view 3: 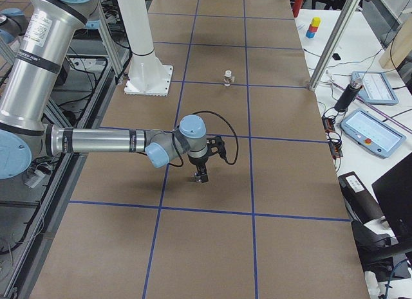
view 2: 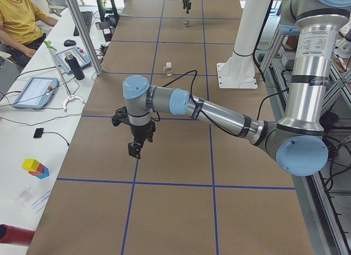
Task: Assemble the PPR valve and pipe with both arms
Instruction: 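Lower the right gripper onto the chrome valve piece and grasp it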
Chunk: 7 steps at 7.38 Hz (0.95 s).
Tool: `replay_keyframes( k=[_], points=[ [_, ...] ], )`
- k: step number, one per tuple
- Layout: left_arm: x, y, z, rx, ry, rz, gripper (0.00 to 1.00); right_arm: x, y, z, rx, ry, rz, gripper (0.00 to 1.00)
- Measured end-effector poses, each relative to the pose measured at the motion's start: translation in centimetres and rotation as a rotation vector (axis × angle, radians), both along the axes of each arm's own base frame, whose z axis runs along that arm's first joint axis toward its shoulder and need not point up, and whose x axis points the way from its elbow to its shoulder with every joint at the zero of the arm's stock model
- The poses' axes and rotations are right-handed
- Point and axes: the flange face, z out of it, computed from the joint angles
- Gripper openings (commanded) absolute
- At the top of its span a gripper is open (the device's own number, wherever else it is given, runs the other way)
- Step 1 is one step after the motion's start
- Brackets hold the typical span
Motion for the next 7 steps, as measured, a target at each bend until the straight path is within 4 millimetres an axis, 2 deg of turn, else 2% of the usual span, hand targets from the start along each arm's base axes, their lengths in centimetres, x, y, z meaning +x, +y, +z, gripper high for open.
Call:
replay_keyframes(
  k=[2, 3, 4, 7],
  points=[
    [-0.1, 0.3, 0.3, -0.004, 0.000, 0.000, 1.00, -1.9, 0.0, 0.1, 0.006, -0.005, -0.024, 0.97],
    [-0.1, 0.3, 0.4, -0.005, 0.000, 0.000, 1.00, -3.6, -0.3, -0.2, 0.004, 0.004, -0.028, 0.87],
    [0.0, 0.3, 0.5, -0.007, 0.000, 0.000, 1.00, -5.0, -0.3, -0.2, 0.002, 0.020, -0.033, 0.84],
    [0.1, 0.2, 0.8, -0.014, 0.000, 0.002, 1.00, -5.9, 0.0, 1.8, 0.002, 0.041, -0.043, 0.80]
  ],
)
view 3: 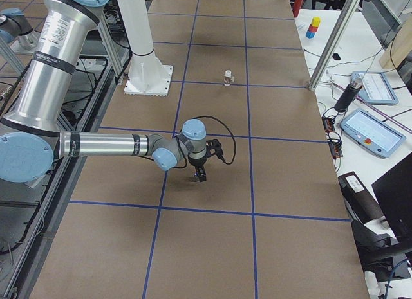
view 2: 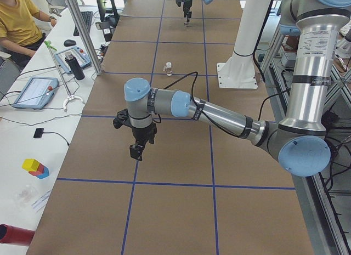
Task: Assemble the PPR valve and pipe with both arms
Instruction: 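Lower the right gripper onto the chrome valve piece and grasp it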
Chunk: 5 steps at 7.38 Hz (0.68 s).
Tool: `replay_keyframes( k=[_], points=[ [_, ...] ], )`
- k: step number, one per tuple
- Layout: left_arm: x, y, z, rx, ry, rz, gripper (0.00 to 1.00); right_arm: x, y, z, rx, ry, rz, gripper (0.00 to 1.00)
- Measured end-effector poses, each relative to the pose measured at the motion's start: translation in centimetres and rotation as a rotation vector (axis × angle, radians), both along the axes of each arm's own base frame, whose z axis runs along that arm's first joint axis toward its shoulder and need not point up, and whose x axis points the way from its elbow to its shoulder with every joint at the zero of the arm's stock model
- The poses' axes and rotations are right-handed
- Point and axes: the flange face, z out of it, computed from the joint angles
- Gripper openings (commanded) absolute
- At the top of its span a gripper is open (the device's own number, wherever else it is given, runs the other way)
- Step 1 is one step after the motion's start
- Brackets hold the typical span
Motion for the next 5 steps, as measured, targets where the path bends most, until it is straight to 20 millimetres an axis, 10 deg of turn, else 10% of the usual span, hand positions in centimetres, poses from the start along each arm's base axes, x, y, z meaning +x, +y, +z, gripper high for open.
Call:
replay_keyframes(
  k=[5],
  points=[
    [-0.02, -0.05, 1.11, -0.023, 0.001, 0.000, 1.00, -0.01, 0.39, 2.01, 0.018, -0.027, -0.001, 0.64]
  ],
)
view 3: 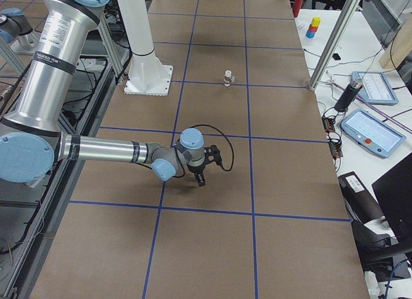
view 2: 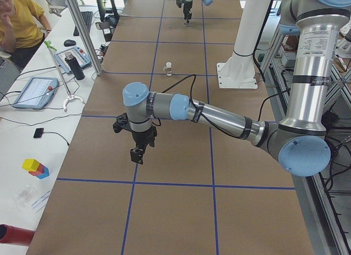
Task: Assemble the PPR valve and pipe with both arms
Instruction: 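Lower the right gripper onto the chrome valve piece and grasp it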
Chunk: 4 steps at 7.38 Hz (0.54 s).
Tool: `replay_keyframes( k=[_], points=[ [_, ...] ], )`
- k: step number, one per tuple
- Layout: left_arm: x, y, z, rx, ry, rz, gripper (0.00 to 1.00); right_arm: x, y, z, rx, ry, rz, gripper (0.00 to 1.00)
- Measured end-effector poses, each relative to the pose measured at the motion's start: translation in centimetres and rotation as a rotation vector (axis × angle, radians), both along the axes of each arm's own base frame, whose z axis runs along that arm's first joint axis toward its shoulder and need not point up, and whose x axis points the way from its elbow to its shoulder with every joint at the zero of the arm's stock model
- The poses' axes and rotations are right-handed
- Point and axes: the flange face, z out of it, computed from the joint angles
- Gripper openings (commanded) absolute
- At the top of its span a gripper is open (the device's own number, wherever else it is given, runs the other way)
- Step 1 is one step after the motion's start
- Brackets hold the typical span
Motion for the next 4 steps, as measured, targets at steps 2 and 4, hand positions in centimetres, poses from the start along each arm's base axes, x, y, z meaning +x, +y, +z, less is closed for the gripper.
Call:
replay_keyframes(
  k=[2, 4],
  points=[
    [0.00, 0.00, 0.02, 0.000, 0.000, 0.000, 1.00, -0.11, 0.04, -0.17, 0.000, -0.006, -0.004, 0.46],
    [0.00, 0.01, 0.03, -0.001, 0.000, 0.000, 1.00, -0.19, 0.03, -0.45, 0.002, -0.010, -0.005, 0.00]
  ],
)
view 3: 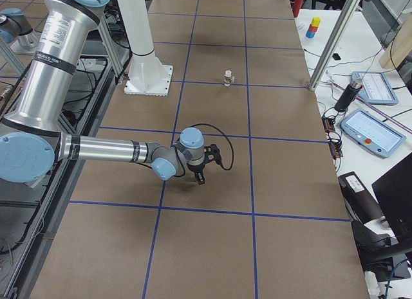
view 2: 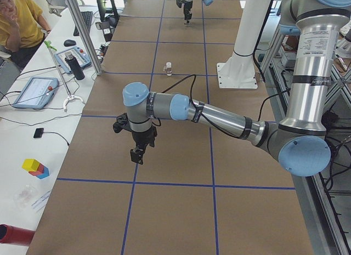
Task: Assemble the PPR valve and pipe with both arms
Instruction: 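Lower the right gripper onto the chrome valve piece and grasp it, then carry the chrome valve piece with the right gripper above the white fitting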
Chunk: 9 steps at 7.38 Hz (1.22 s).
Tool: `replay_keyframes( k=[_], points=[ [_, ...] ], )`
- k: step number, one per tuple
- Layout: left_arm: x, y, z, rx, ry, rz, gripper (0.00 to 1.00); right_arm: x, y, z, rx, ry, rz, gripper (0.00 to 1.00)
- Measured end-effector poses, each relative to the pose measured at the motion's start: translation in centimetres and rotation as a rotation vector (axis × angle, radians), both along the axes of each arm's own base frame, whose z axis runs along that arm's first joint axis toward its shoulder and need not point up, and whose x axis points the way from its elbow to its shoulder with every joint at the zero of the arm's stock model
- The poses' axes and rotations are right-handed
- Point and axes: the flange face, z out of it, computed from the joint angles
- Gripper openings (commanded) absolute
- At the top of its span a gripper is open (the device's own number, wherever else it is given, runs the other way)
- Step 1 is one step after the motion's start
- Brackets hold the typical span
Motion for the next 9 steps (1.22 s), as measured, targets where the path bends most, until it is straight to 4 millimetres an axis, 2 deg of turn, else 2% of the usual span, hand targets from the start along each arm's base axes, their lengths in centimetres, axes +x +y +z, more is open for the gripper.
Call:
replay_keyframes(
  k=[3, 5, 7, 9],
  points=[
    [0.0, 0.0, 0.0, -0.001, 0.000, -0.001, 1.00, -0.2, -0.2, -0.4, 0.010, -0.005, -0.002, 0.00],
    [0.0, 0.0, 0.0, -0.002, 0.000, -0.002, 1.00, -1.3, -1.8, -2.0, 0.040, -0.025, 0.001, 0.00],
    [0.0, 0.9, 1.1, -0.024, 0.025, -0.003, 1.00, -3.7, -5.5, -5.3, 0.041, -0.051, 0.035, 0.00],
    [-0.6, 3.1, 3.5, -0.039, 0.057, -0.016, 1.00, -6.3, -10.4, -10.9, -0.014, -0.101, 0.140, 0.00]
  ],
)
